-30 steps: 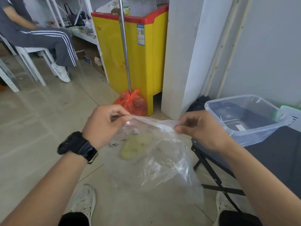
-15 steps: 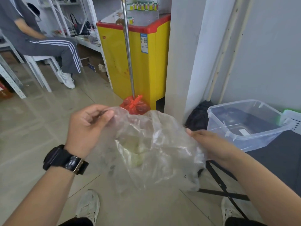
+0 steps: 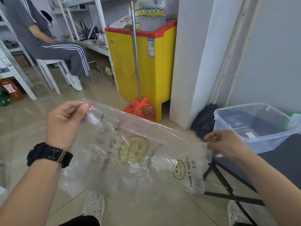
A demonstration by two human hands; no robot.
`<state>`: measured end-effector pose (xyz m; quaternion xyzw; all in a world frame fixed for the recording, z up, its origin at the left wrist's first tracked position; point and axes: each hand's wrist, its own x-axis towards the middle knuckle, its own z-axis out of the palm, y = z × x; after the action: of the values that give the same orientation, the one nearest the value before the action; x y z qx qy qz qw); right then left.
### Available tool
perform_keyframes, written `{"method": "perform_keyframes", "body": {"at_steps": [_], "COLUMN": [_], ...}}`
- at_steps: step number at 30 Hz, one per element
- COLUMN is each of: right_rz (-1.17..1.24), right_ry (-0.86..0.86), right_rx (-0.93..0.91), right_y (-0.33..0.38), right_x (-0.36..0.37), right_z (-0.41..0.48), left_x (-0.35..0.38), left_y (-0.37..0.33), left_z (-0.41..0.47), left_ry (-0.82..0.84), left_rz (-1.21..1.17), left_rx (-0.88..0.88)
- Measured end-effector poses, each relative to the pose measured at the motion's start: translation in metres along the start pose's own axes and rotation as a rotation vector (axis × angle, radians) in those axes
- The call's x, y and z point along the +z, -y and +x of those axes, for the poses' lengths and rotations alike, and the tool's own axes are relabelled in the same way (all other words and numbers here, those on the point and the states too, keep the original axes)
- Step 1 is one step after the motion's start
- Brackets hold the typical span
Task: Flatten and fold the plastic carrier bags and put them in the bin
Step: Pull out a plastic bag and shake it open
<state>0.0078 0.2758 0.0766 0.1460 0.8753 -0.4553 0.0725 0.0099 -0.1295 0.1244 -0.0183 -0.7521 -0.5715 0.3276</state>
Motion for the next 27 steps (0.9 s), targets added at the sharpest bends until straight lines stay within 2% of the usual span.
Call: {"method": "perform_keyframes", "body": {"at_steps": [2,4,8,9,11,14,17,19,21,23,25,27], "right_rz": [-0.116,-0.230,-0.202,-0.231,-0.269,-0.012,0.078,0.151,0.241,0.237,0.137,-0.145], "right_ry": [0.046,0.091,0.167,0.161,0.101,0.048,0.125,0.049,-0.042,-0.080,-0.118,-0.237], "right_rx": [0.017,0.120,0.231,0.185,-0.037,-0.459,-0.692,-0.671,-0.568,-0.498,-0.456,-0.547], "right_y": [-0.004,-0.011,-0.011,-0.009,0.003,0.050,0.087,0.090,0.082,0.075,0.072,0.078], "right_x": [0.004,0.005,0.003,0.004,0.014,0.047,0.081,0.080,0.059,0.037,0.028,0.035], "right_z": [0.003,0.005,0.004,0.004,-0.002,-0.035,-0.055,-0.050,-0.038,-0.028,-0.025,-0.034], "left_x": [-0.002,-0.012,-0.027,-0.027,-0.017,0.028,0.070,0.070,0.049,0.026,0.017,0.027], "left_y": [0.000,0.006,0.008,0.005,-0.009,-0.040,-0.063,-0.056,-0.039,-0.020,-0.010,-0.012], "left_z": [0.002,0.007,0.010,0.010,0.008,-0.007,-0.025,-0.023,-0.016,-0.010,-0.007,-0.009], "left_ry": [0.011,-0.071,-0.142,-0.131,-0.023,0.301,0.618,0.702,0.727,0.718,0.655,0.606], "left_rz": [0.009,-0.009,0.064,0.082,0.143,0.226,0.241,0.305,0.449,0.471,0.457,0.506], "left_rx": [0.009,-0.006,0.015,0.026,0.075,0.144,0.175,0.134,0.056,-0.051,-0.095,0.006]}}
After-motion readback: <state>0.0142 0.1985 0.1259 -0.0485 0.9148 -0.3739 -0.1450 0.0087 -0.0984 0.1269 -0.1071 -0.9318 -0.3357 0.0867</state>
